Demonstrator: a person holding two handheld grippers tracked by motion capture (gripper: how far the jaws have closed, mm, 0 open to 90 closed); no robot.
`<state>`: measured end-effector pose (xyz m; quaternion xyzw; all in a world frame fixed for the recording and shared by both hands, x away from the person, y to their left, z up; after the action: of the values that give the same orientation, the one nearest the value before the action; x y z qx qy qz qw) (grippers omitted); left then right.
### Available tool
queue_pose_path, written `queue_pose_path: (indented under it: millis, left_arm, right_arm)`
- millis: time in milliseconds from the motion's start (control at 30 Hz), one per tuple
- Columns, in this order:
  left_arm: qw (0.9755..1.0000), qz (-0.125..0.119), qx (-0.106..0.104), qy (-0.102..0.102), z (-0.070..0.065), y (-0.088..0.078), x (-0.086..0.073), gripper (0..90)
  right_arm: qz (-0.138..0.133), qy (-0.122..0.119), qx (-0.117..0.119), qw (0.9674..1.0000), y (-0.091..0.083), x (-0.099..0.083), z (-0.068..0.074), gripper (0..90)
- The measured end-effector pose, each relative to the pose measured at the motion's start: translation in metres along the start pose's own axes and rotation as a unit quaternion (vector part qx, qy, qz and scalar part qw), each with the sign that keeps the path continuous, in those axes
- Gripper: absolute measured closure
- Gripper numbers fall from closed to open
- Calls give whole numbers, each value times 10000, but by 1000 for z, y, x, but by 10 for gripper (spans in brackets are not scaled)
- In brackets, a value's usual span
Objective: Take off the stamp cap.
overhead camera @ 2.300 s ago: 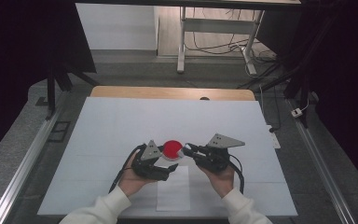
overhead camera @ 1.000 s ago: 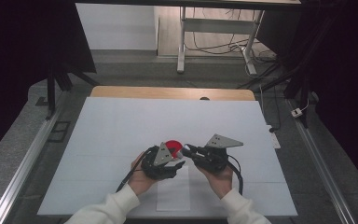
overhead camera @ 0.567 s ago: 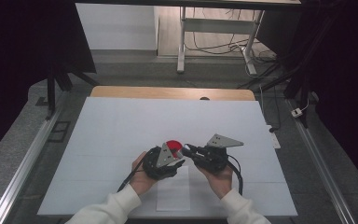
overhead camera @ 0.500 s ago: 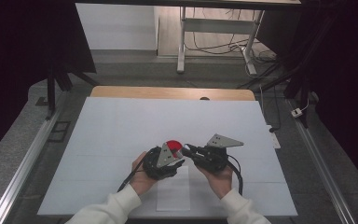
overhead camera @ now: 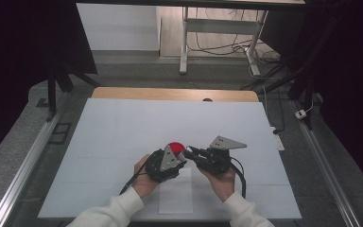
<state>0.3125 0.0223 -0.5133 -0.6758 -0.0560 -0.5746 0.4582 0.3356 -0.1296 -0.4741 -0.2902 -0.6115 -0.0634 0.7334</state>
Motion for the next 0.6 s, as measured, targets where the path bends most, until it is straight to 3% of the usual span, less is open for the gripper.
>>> queue_pose_path:
  millis: [600]
  left_arm:
    - [10000, 28, -7, 67, 0, 1, -1, 649]
  right_arm:
    - [11, -23, -60, 10000, 0, 0, 2, 753]
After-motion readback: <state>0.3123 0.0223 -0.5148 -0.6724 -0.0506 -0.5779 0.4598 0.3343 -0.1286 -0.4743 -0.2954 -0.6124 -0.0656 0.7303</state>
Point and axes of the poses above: each handheld gripper's, and its own axes: y roughly forward along the jaws, x roughly out of its top, z roughly to its left, the point moved 4 cm from there along y, roughly forward along the jaws, and after that the axes turned 8 degrees about -y, right-handed, at the moved point
